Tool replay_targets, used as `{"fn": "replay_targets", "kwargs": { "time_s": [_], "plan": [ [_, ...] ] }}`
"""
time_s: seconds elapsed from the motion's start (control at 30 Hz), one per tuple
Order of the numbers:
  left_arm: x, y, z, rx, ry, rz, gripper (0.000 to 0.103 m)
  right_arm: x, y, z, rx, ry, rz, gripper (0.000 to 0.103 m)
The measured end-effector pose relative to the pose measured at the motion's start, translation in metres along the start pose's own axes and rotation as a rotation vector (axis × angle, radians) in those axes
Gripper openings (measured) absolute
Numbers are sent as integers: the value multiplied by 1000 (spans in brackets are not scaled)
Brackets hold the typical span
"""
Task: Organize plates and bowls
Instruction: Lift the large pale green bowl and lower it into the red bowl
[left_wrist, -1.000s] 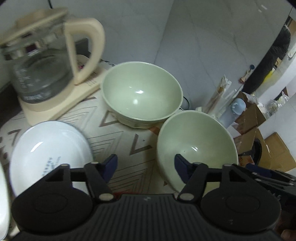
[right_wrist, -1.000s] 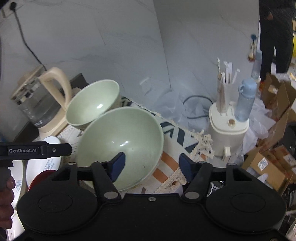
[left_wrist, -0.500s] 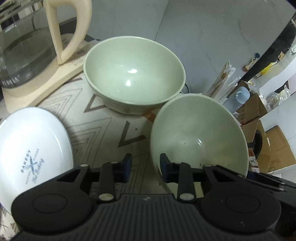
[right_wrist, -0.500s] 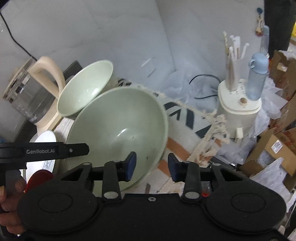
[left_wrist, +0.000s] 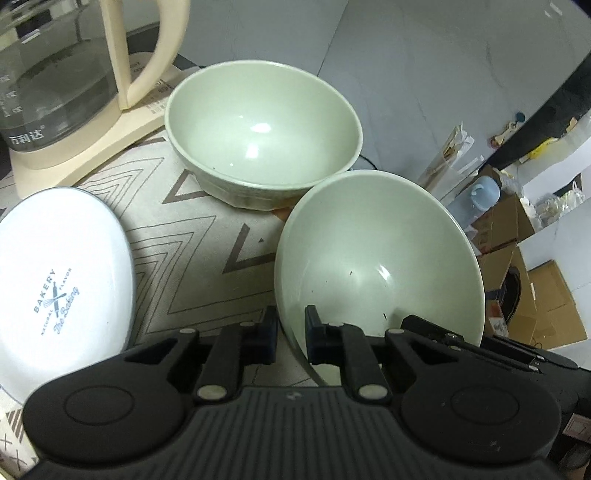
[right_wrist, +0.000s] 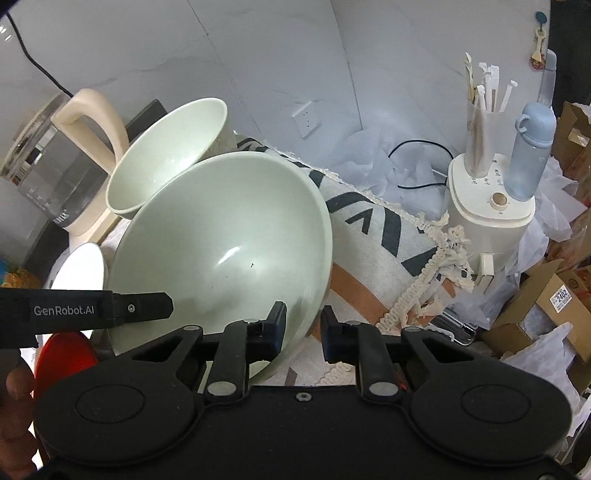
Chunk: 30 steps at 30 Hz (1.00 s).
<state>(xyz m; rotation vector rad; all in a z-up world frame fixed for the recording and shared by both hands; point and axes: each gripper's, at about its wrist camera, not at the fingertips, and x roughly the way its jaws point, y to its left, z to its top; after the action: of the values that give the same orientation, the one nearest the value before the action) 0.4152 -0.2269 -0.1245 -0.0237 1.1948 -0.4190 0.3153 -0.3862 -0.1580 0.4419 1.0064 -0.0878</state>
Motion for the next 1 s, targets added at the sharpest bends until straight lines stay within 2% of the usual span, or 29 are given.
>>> {"fn": "replay_targets", "kwargs": {
  "time_s": [0.27, 0.6, 1.0],
  "plan": [
    [-32, -2, -3, -17, -64, 11, 13, -25, 8, 6, -34, -52, 34, 20],
    [-74, 3, -13, -90, -151, 44, 13, -50, 26, 14, -144, -99, 115, 20],
    [-112, 18, -34, -161, -194, 90, 13, -68, 48, 9, -232, -120, 196, 20]
  ]
}}
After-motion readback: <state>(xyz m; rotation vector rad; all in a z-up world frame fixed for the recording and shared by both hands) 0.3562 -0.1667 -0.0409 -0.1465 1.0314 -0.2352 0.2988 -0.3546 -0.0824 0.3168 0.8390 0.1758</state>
